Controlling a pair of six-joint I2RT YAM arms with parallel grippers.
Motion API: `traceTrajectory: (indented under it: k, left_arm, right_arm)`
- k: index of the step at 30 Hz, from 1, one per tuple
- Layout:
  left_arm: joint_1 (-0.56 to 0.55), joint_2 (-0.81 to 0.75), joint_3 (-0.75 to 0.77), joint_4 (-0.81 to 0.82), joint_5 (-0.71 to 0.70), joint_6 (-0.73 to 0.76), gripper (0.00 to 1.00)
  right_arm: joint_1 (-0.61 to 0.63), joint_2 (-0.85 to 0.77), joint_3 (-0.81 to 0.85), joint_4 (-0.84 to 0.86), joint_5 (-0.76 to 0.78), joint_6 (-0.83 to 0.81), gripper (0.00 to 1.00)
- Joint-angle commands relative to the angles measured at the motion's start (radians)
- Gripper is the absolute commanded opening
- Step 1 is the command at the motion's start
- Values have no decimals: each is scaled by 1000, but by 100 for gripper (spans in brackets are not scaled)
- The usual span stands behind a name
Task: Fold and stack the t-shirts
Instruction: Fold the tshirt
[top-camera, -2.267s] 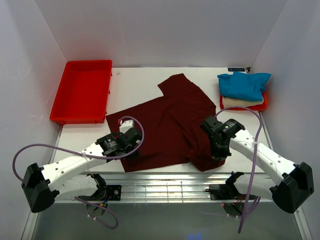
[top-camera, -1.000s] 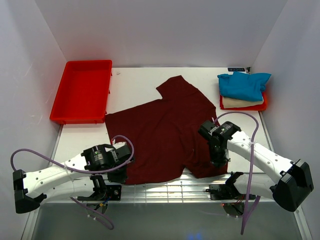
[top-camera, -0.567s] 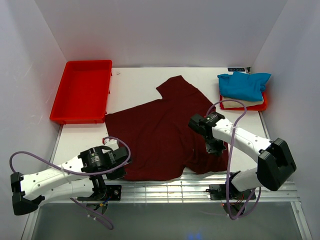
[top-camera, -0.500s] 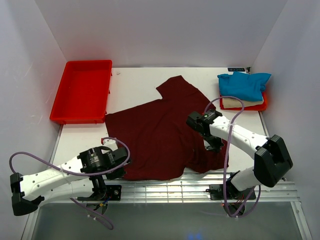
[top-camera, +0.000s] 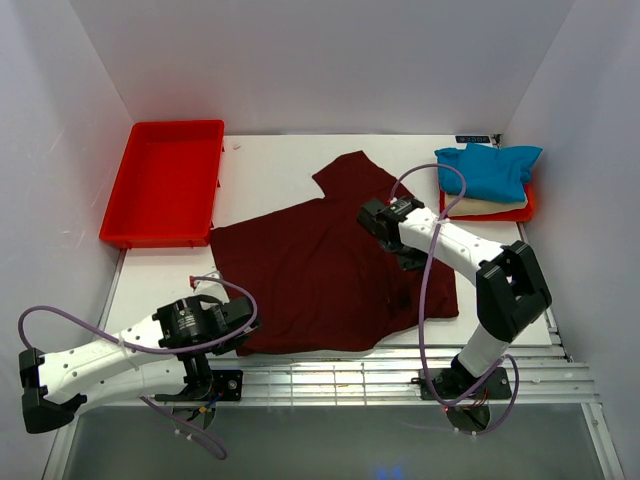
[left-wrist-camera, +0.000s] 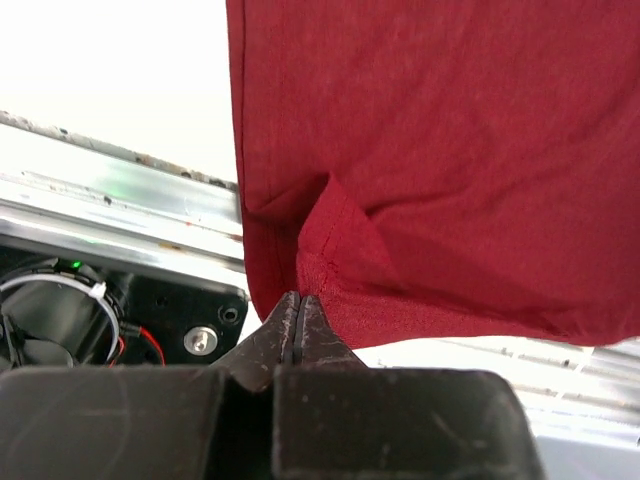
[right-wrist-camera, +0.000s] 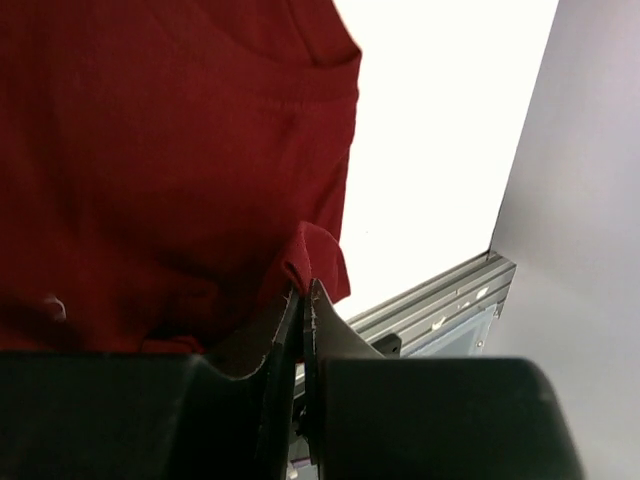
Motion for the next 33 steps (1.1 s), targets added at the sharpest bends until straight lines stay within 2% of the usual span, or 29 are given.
traceTrajectory:
  k: [1,17,33]
  left_arm:
    - [4,1,0,-65,-69,-202,0]
    - [111,-71,3,-65,-88,-179,0]
    - [143,-73,2,-65,-83,-174,0]
  right_arm:
    - [-29,22,71,51,78,-45,8]
    - [-118,186,233,188,106,-235,8]
    - [-202,280,394,221,123,-353,8]
